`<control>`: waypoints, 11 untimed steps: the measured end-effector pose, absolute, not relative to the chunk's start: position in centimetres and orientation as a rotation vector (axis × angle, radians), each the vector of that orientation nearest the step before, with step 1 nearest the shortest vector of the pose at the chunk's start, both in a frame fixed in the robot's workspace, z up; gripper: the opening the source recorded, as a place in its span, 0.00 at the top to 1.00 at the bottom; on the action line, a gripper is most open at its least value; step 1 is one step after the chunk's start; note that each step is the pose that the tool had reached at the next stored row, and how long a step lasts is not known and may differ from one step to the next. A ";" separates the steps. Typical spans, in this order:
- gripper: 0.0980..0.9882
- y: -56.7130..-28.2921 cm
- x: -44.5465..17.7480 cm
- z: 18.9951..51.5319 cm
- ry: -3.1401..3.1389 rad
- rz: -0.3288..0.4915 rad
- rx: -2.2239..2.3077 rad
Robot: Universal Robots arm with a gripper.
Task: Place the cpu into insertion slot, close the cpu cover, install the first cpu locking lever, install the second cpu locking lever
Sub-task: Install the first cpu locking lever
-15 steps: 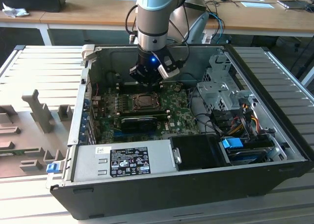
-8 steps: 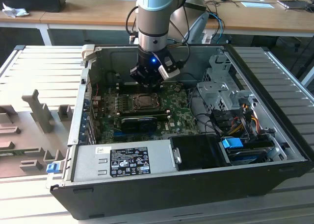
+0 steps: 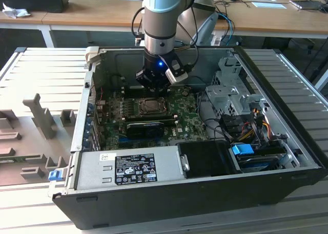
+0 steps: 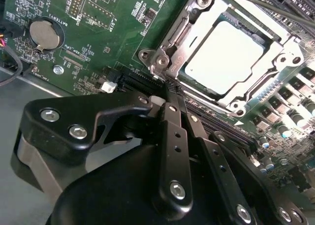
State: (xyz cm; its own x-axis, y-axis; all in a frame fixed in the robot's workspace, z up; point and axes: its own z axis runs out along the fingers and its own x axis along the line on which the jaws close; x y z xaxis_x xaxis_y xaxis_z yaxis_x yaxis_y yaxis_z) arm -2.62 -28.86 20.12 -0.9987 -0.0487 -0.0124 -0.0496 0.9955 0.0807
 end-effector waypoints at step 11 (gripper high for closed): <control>1.00 -28.9 -2.6 21.2 3.128 0.124 -0.077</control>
